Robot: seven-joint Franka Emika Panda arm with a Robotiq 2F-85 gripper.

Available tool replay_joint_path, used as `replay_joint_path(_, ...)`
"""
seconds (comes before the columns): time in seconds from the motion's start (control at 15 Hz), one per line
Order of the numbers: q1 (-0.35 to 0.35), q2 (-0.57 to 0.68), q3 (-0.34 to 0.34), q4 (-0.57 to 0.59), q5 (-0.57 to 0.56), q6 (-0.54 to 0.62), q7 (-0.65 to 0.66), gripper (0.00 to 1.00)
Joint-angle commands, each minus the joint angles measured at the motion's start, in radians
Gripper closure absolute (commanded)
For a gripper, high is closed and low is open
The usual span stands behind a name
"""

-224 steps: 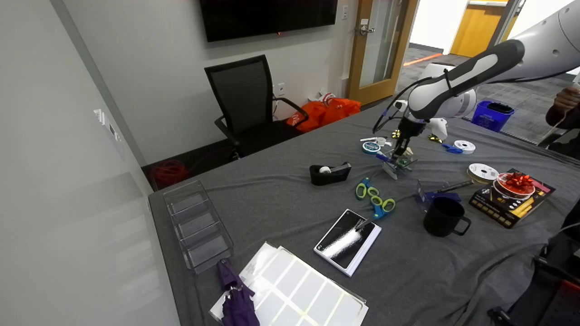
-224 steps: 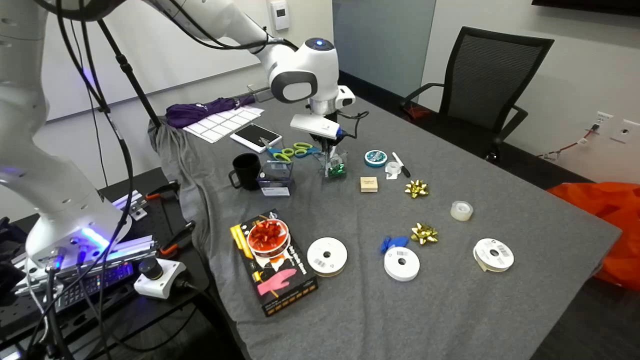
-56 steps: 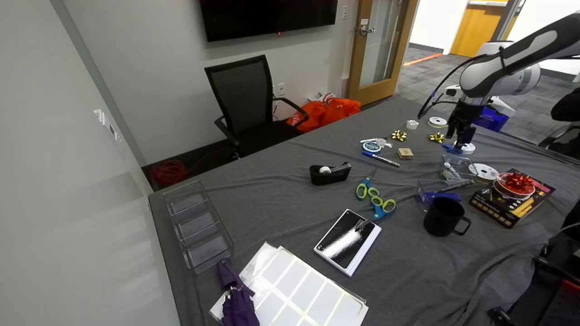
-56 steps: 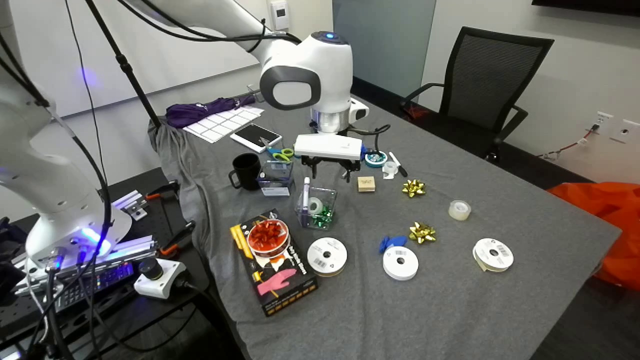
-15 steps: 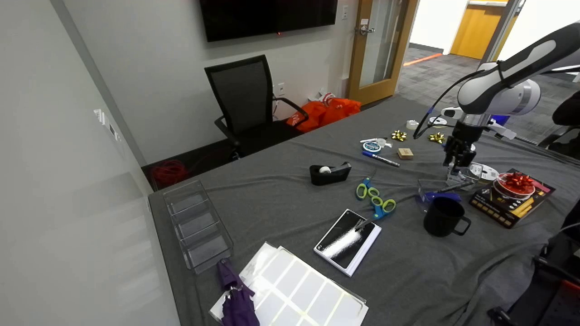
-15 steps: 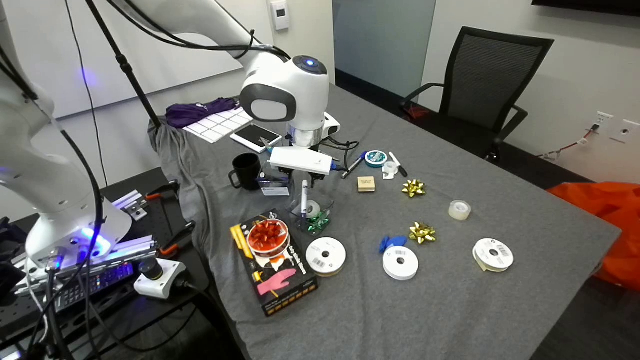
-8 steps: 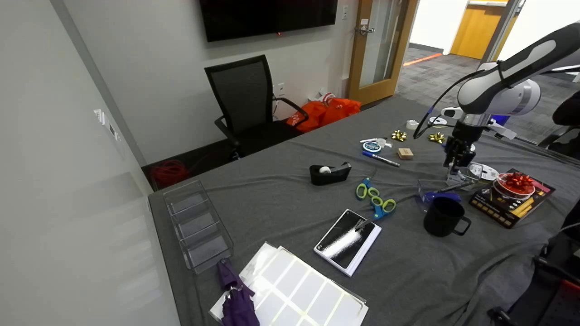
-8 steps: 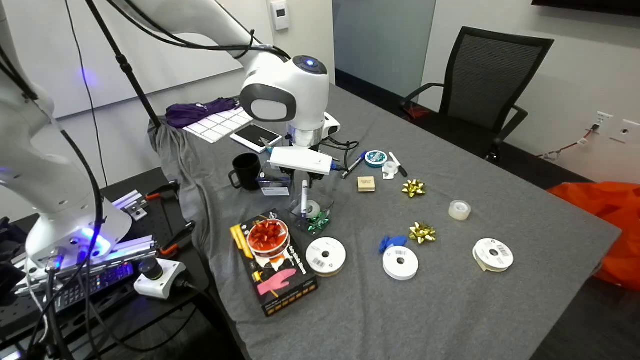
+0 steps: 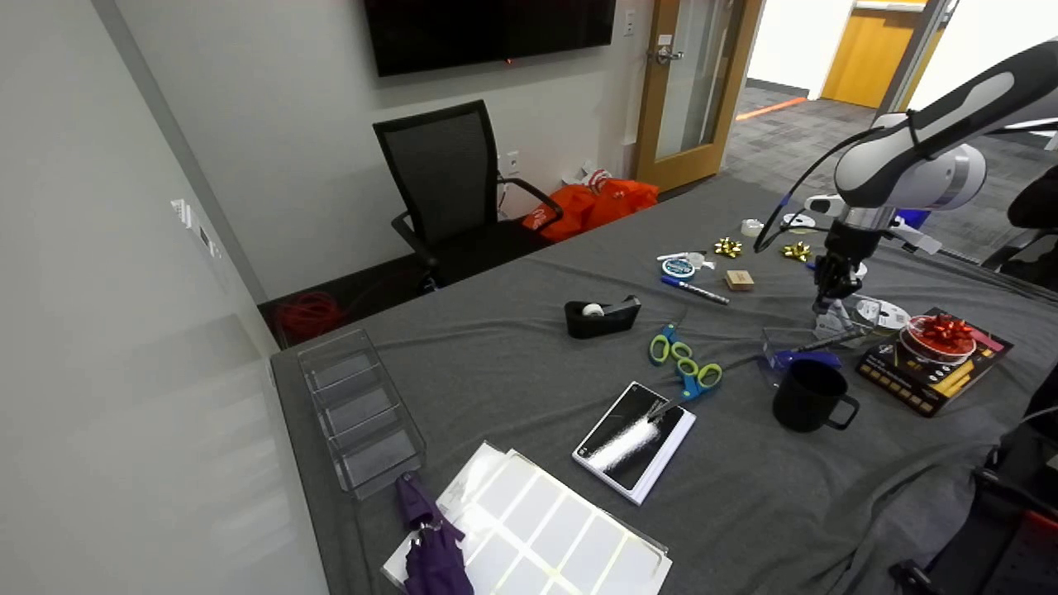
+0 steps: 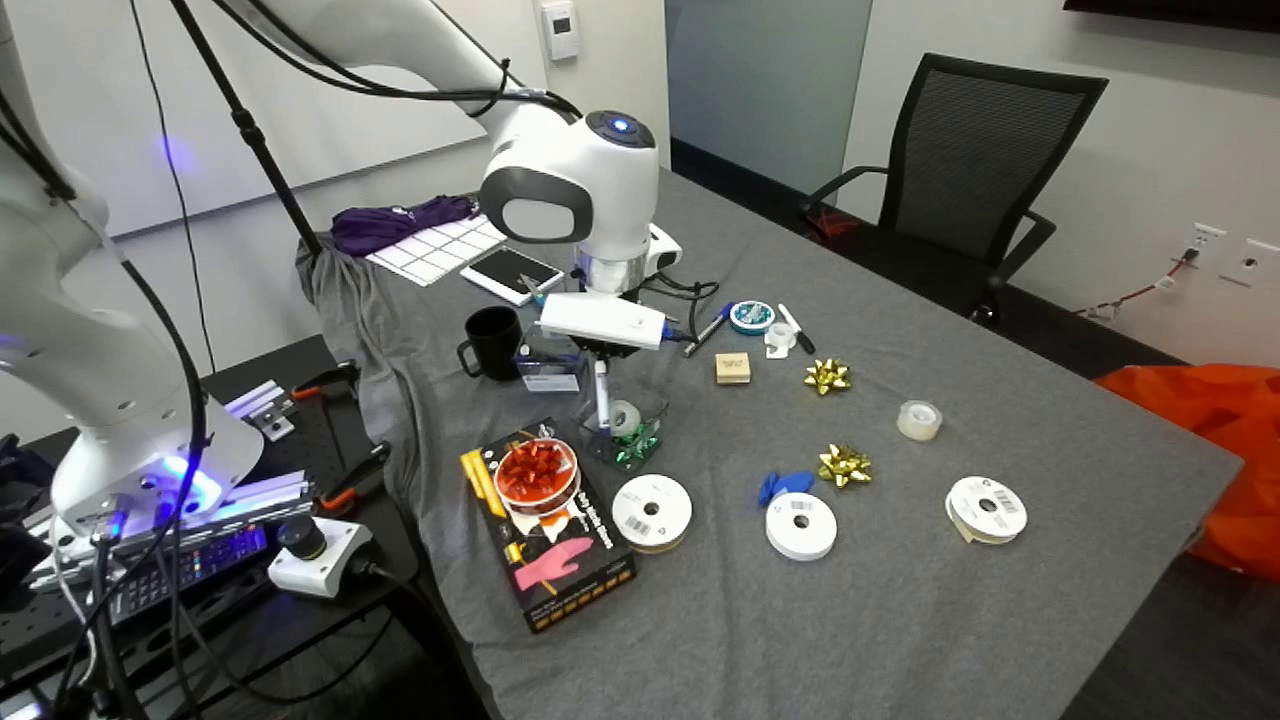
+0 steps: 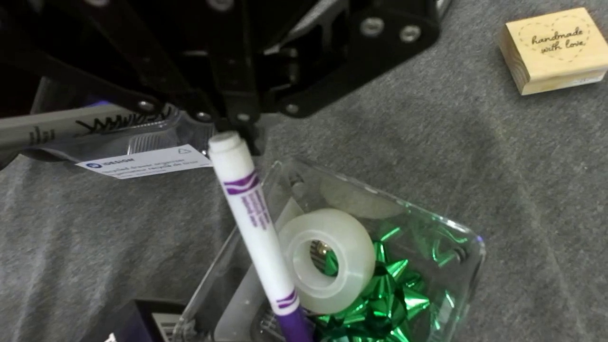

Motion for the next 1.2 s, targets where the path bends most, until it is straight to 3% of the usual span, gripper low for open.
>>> replay_joint_path(0.0, -0.009, -0.020, 0.006, -0.012, 0.032, 0.005, -0.032, 1.00)
replay_joint_path(0.13, -0.010, -0.020, 0.006, -0.011, 0.033, 0.004, -0.038, 0.95)
replay_joint_path(0.2, -0.012, -0.021, 0.006, -0.012, 0.030, 0.006, -0.045, 0.73)
replay_joint_path(0.4, -0.014, -0.024, 0.005, -0.013, 0.023, 0.001, -0.077, 0.64)
replay_joint_path(0.67, -0.020, -0.042, 0.006, -0.010, 0.029, -0.027, -0.113, 0.36)
replay_joint_path(1.0, -0.054, -0.063, 0.000, -0.015, 0.051, -0.043, -0.263, 0.03)
replay_joint_path(1.13, -0.058, -0.064, -0.007, -0.019, 0.060, -0.035, -0.307, 0.00)
